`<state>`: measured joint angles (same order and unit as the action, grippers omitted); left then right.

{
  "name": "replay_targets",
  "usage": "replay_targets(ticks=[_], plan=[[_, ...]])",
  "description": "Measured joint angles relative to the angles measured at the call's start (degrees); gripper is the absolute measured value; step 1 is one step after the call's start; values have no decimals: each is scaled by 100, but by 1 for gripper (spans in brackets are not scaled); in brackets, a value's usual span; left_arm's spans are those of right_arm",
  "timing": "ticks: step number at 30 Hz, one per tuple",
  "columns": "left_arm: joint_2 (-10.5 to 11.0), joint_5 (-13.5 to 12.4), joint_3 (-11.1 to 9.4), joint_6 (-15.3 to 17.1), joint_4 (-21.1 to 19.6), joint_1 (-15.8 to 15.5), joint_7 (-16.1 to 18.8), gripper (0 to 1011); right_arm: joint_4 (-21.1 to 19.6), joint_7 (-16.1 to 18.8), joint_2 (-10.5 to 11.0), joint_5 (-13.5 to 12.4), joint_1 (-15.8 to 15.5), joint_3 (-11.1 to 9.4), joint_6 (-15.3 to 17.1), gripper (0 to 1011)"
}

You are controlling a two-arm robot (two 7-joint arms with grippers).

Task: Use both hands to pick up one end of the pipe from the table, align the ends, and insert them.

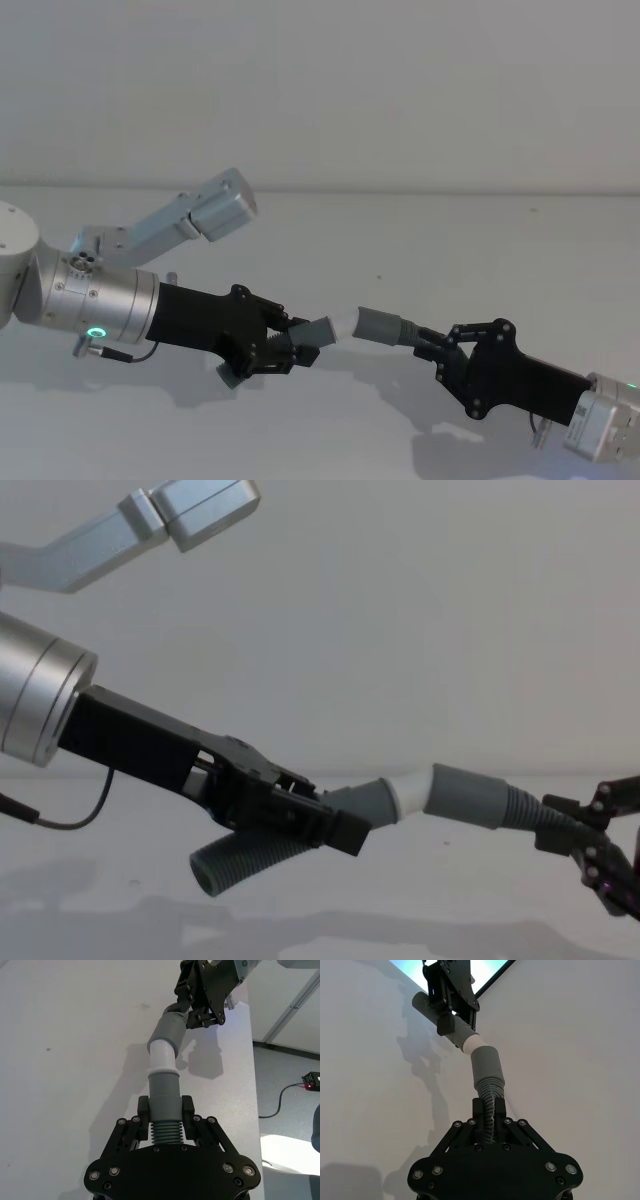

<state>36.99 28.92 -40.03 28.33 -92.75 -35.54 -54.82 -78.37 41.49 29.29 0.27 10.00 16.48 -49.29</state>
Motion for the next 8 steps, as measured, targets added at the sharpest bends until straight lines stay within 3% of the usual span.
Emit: replay_targets(ticks=[8], plan=[[5, 11, -10, 12, 2, -4, 6, 371, 0, 3, 9, -11, 7, 16, 5, 110]])
